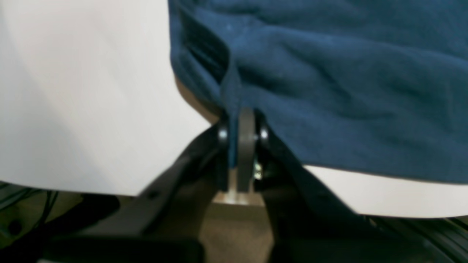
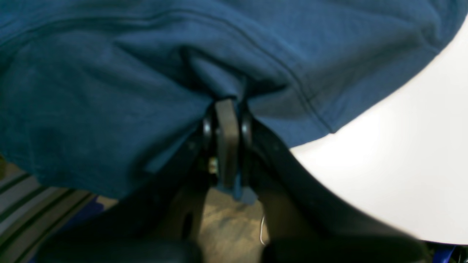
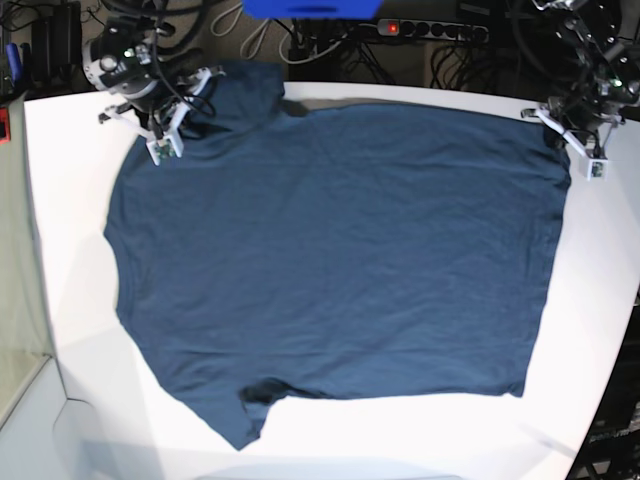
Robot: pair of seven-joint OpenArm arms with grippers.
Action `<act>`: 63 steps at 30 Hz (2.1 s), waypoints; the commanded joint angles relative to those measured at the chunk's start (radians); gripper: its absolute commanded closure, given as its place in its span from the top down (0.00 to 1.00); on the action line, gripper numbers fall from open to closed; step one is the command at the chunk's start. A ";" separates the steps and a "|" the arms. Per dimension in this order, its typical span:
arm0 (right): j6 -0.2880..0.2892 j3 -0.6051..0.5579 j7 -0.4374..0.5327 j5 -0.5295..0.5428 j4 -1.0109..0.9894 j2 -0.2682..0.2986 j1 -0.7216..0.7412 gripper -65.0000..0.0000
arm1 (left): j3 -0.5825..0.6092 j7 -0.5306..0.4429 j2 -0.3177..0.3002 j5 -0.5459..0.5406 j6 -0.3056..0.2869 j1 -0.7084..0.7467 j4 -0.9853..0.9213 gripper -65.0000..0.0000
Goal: Layout the t-shirt on the table in an organized manner, then fold the t-shirt properly
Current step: 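Hold the shoulder corners and lift them slightly with both grippers, then fold the shoulder edge of the navy shirt over toward the hem with both grippers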
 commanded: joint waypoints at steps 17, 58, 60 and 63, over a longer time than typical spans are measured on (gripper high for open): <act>0.015 -0.008 -0.088 -0.026 0.162 -0.005 0.087 0.00 | -0.002 0.150 -0.012 -0.002 0.002 -0.114 0.181 0.01; 0.015 -0.011 -0.077 -0.026 -0.319 0.104 0.615 0.00 | 0.073 0.053 -0.053 0.006 0.002 -0.508 -0.209 0.01; 0.015 -0.011 -0.075 -0.026 -0.339 0.105 0.632 0.00 | 0.104 0.041 -0.059 0.006 0.002 -0.508 -0.232 0.01; 0.015 -0.011 -0.075 -0.026 -0.368 0.116 0.655 0.00 | 0.122 0.018 -0.062 0.006 0.002 -0.508 -0.248 0.01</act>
